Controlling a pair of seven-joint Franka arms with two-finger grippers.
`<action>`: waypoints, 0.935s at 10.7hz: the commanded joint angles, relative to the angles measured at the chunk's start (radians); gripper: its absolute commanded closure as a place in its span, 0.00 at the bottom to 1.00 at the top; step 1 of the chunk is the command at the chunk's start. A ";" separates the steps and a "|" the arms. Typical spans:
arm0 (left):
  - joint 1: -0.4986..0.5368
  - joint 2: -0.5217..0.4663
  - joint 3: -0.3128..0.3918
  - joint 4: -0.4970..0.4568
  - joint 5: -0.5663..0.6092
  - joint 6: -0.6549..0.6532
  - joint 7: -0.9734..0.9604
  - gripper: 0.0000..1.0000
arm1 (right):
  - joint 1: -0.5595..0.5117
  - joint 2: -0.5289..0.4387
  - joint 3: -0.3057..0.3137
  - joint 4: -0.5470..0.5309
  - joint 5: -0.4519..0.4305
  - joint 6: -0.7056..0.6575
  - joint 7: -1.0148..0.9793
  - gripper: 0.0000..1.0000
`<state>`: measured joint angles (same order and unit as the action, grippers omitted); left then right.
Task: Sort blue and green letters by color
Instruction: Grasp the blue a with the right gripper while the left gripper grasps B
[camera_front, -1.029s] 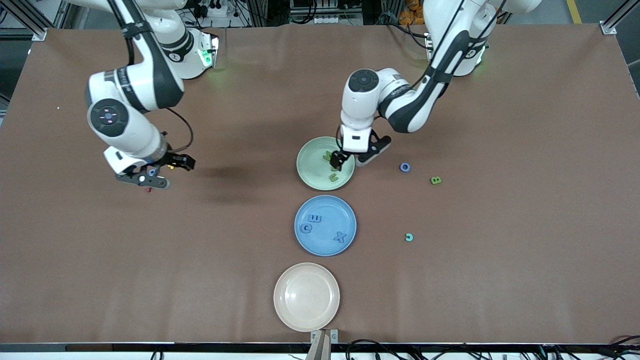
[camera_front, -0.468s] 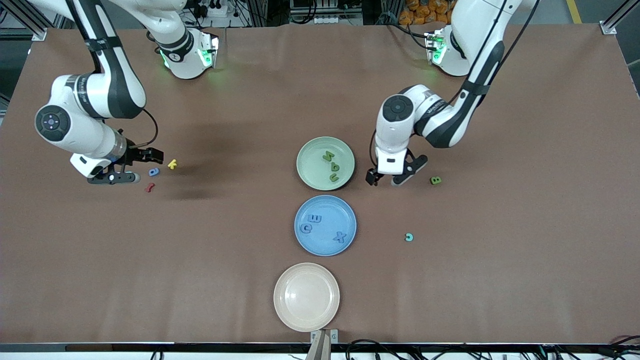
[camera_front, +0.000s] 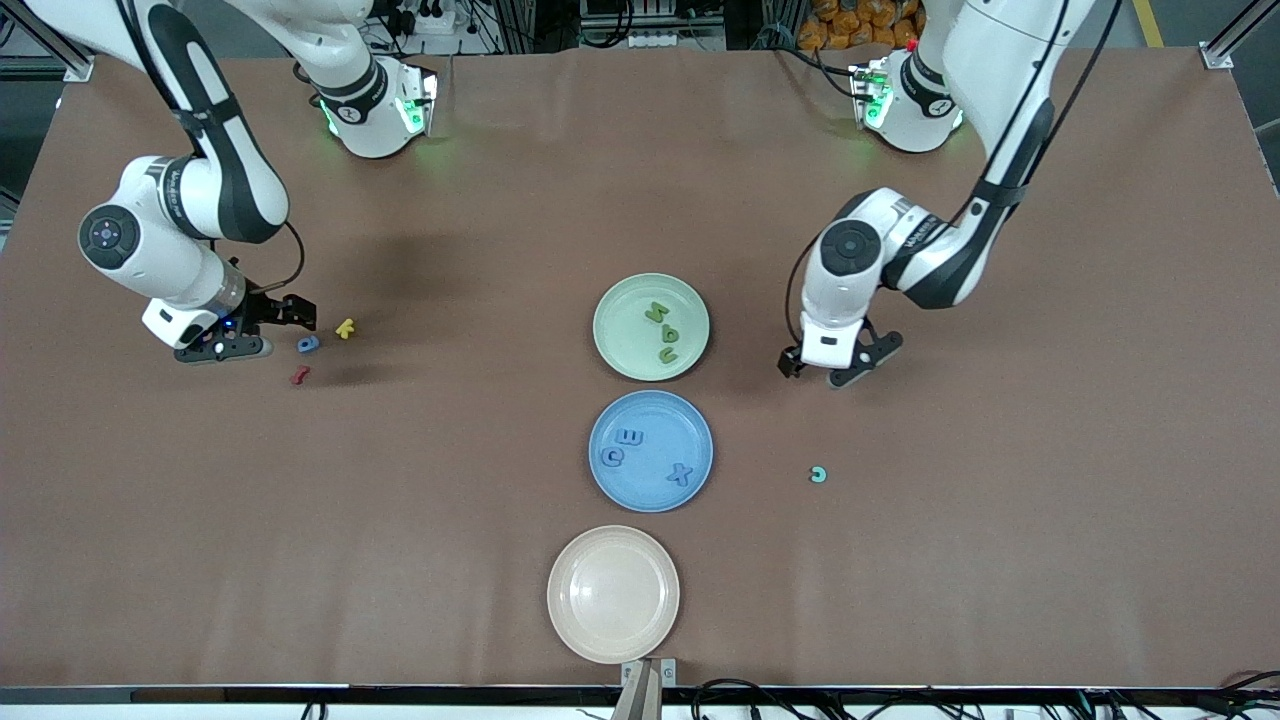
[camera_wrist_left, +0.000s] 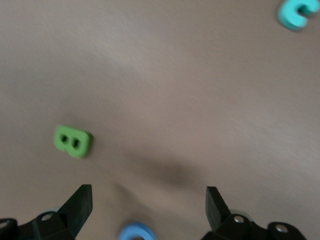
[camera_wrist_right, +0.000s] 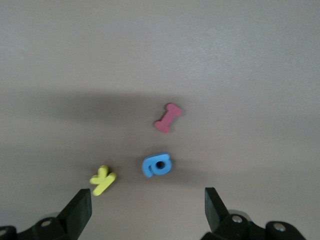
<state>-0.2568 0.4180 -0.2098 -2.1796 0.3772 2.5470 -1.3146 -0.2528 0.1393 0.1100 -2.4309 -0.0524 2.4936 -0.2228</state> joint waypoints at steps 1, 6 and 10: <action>0.109 -0.074 -0.017 -0.118 0.063 0.083 0.160 0.00 | -0.037 0.089 -0.013 0.001 0.023 0.102 -0.061 0.02; 0.206 -0.052 -0.019 -0.141 0.063 0.131 0.447 0.00 | -0.036 0.152 -0.015 0.000 0.023 0.175 -0.061 0.11; 0.212 0.007 -0.019 -0.132 0.061 0.194 0.463 0.00 | -0.029 0.184 -0.015 -0.010 0.023 0.226 -0.050 0.23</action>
<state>-0.0599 0.4044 -0.2142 -2.3146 0.4123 2.7084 -0.8561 -0.2797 0.3042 0.0903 -2.4313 -0.0517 2.6841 -0.2579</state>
